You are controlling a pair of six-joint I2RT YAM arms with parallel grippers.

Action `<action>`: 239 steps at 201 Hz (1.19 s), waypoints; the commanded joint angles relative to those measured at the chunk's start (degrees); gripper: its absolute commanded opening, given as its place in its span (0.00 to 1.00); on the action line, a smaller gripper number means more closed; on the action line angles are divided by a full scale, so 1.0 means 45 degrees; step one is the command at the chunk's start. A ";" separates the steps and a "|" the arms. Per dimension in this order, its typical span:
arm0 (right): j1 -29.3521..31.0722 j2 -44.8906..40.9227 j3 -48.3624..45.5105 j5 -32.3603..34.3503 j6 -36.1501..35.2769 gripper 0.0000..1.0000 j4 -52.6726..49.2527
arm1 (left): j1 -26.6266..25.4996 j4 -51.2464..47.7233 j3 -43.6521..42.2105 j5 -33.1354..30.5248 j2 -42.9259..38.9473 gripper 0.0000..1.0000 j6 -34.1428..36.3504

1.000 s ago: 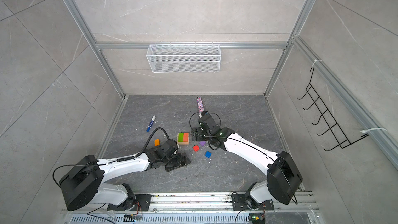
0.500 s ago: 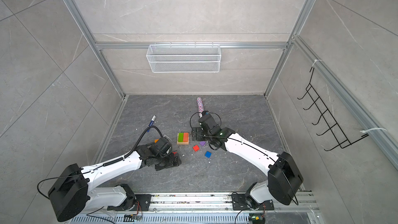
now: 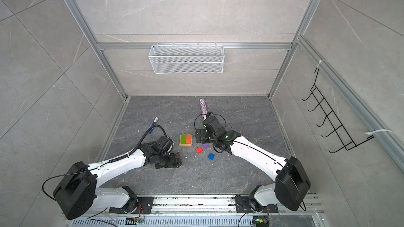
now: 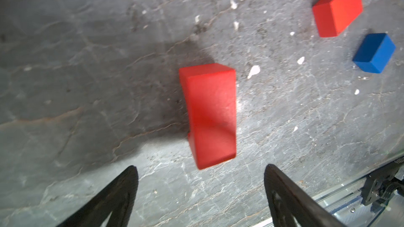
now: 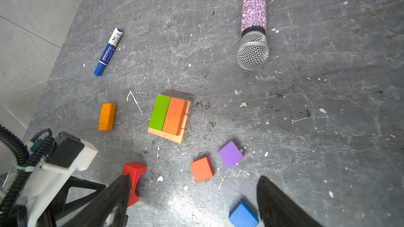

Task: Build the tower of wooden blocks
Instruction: 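Lower the left gripper around the red arch block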

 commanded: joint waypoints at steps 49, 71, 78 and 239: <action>-0.0012 -0.0308 -0.0193 0.0218 0.0042 0.89 -0.0400 | 0.0057 0.2241 -0.0129 0.1438 0.0666 0.92 0.0555; -0.0011 -0.0245 -0.0205 0.0209 0.0033 0.88 -0.0393 | 0.0042 0.2487 -0.0266 0.1556 0.0795 0.92 0.0269; -0.0012 -0.0261 -0.0213 0.0219 0.0036 0.88 -0.0388 | 0.0033 0.2605 -0.0337 0.1640 0.0805 0.91 0.0124; -0.0013 -0.0344 -0.0197 0.0068 -0.0010 0.88 -0.0428 | -0.0781 0.4720 -0.1547 0.1263 0.0704 0.90 -0.4104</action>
